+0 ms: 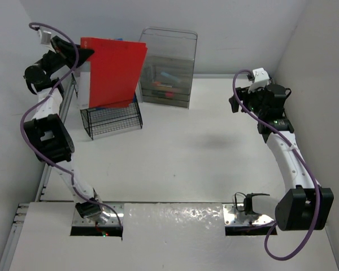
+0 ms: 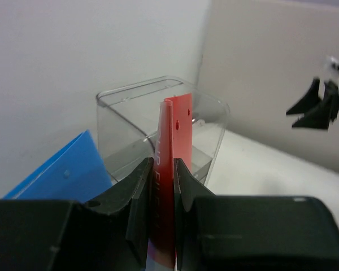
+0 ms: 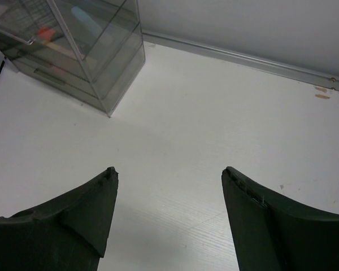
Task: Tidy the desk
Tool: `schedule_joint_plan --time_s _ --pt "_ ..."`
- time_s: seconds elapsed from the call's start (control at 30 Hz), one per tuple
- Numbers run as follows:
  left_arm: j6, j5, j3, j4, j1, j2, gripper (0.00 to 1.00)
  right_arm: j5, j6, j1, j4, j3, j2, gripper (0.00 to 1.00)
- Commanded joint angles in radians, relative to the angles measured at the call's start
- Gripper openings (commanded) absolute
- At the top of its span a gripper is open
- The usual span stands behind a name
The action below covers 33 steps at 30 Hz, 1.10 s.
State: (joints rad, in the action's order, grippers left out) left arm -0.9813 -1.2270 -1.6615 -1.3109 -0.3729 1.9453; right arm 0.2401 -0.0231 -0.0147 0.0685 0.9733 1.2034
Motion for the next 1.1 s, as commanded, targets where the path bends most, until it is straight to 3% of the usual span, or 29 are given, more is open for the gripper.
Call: schedule_joint_plan --time_s 0.0,0.2,0.43,0.87,1.07 --pt "-0.299 0.126 -0.09 -0.584 -0.008 0.082 0.0 0.019 0.015 0.007 0.002 0.051 -0.024 0.72" --pt "-0.191 0.141 -0.017 -0.584 -0.008 0.076 0.0 0.019 0.063 0.007 0.016 0.048 -0.03 0.73" --pt "-0.14 0.138 -0.09 -0.577 0.002 0.09 0.0 0.028 0.058 0.007 0.014 0.056 -0.019 0.73" --pt "0.024 0.159 -0.05 -0.585 0.062 0.061 0.0 0.036 0.071 0.007 0.033 0.048 -0.027 0.73" --pt "0.102 0.103 0.014 -0.584 0.061 0.032 0.02 0.044 0.077 0.035 0.039 0.047 -0.03 0.73"
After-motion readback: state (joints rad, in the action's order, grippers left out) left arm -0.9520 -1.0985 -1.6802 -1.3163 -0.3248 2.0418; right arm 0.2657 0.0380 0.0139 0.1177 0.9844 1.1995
